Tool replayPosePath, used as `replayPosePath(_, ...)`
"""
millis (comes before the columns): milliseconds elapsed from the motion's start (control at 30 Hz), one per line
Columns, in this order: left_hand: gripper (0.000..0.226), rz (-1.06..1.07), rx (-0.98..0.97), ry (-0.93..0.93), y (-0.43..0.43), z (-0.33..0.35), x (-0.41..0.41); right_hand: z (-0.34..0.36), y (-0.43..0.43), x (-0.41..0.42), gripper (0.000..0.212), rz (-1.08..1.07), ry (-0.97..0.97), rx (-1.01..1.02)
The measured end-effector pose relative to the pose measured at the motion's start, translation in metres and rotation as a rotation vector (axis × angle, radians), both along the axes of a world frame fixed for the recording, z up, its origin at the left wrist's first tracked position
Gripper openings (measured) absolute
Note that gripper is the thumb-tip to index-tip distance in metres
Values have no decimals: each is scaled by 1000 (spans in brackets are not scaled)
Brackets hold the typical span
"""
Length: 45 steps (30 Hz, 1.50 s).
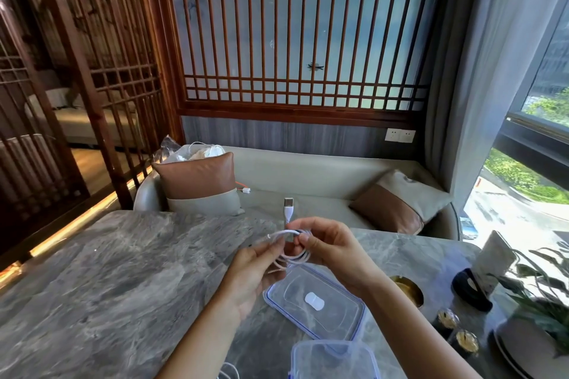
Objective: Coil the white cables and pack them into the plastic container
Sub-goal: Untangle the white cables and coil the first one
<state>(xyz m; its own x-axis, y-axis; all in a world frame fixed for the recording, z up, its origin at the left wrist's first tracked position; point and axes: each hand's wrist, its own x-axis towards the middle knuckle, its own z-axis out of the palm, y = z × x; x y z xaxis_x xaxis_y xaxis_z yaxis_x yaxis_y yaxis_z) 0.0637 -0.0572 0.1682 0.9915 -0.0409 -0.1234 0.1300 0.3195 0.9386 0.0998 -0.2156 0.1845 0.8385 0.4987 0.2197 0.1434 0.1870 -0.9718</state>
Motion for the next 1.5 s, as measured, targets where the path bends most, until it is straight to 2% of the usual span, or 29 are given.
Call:
replayPosePath(100,18,112,63,-94,-7,-3,2,6,6,-2,17,-146,-234,-123)
replayPosePath(167,20,156,82,-128,-11,-2,2,8,12,-4,20,-336,-440,-241)
replayPosePath(233,21,194,79,-145,-13,-1,2,8,16,-6,23,-541,-559,-242)
replayPosePath(267,23,207,76,-149,-13,-1,3,7,15,-6,22,-606,-550,-174)
replayPosePath(333,26,211,72,-174,-11,0,4,5,14,-7,23,-656,-375,52)
replayPosePath(433,25,184,126,-245,-9,2,4,3,15,-6,17,-622,6,330)
replayPosePath(500,23,154,153,-287,-8,2,3,2,13,-3,18,-593,139,388)
replayPosePath(533,23,134,171,-310,-8,1,3,2,12,-2,13,-592,156,353)
replayPosePath(600,22,71,235,-364,-4,1,3,0,10,1,6,-614,119,188)
replayPosePath(667,22,-24,292,-394,0,2,3,-2,6,3,17,-582,42,-25)
replayPosePath(733,23,-82,326,-401,3,5,3,1,2,3,28,-418,-38,-239)
replayPosePath(867,28,-50,389,-387,8,11,7,18,-7,-4,37,-30,-249,-707)
replayPosePath(933,27,-42,470,-398,10,15,6,26,-13,-6,40,80,-302,-814)
replayPosePath(1033,33,-43,574,-411,10,23,4,34,-29,-8,32,300,-187,-705)
replayPosePath(1100,28,-6,648,-429,8,26,3,34,-29,-10,21,295,-73,-615)
replayPosePath(1200,6,89,922,-497,2,26,0,24,-19,-9,13,72,-260,-612)
replayPosePath(1267,16,129,1121,-558,-2,26,-2,18,-15,-9,14,41,-367,-614)
replayPosePath(1367,8,189,1073,-634,-4,32,-2,14,-18,-7,17,10,-411,-540)
replayPosePath(1500,7,137,872,-551,-1,31,-3,12,-19,-5,13,17,-376,-484)
